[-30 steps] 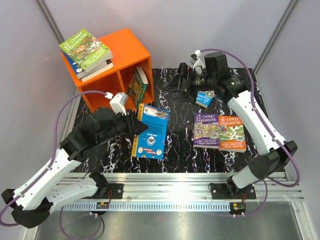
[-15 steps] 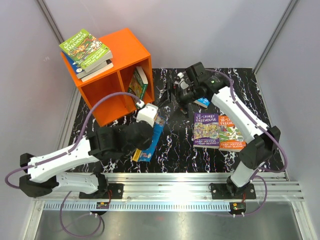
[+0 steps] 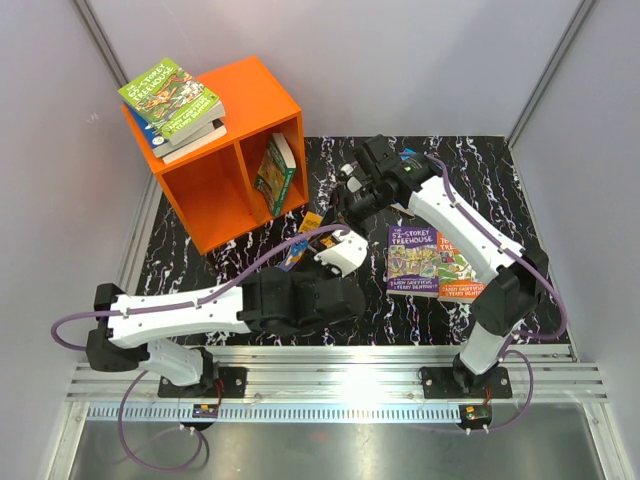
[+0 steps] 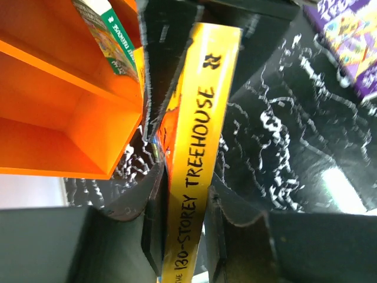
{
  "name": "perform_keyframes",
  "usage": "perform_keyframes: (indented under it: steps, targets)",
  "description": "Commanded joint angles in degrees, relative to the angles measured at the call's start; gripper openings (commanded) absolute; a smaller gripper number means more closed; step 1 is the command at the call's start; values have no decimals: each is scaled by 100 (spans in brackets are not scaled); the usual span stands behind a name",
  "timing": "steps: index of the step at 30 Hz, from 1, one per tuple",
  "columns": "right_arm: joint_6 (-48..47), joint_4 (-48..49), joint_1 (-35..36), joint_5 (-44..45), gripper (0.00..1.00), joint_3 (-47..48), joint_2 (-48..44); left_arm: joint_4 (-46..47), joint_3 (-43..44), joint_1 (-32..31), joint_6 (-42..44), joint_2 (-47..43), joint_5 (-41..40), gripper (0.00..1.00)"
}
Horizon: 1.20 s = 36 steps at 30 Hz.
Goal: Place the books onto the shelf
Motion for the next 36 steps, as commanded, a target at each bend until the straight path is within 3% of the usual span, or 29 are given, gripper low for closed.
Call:
perform_keyframes:
  steps: [1,3,6,7,9,10,11,16,19,28,36]
  targets:
    - [-180,-96,40,-337,0,232,-190,64,329,21,-648,-220,-740,0]
    - [-285,-210,22,-206,0,294,-182,-76,346,21,-955,-290,-679,0]
    - [-838,-813,-31,364,0,802,11,-691,452,21,-1816,-439,-434,26]
    - [-1318,-1061,-40,645,0,1065,116,-849,408,30,-1957,-632,-284,39]
    - [-1796,-1823,-40,1681,0,2057,538,-920,329,21,-2352,-896,145,80]
    - [-2111,-1950,-40,1989,0,2618,774,-1017,190,21,-2528,-1245,261,94]
    - [-2227,-1986,-48,2332,0,2823,855,-1000,92,21,-2808,-1466,497,99]
    - [-2518,-1162,-57,2537,0,3545,1163,-701,-776,21,-3259,-3108,939,99]
    - [-2711,-643,-57,2835,0,3590,1277,-998,-963,21,-3592,-3611,965,99]
    - [-2950,1097,-22,3828,0,3195,1259,-1887,-788,21,-4393,-3745,1088,99]
    - [-2475,2021,39,3723,0,3405,1628,-2160,-620,21,-4718,-3613,1062,99]
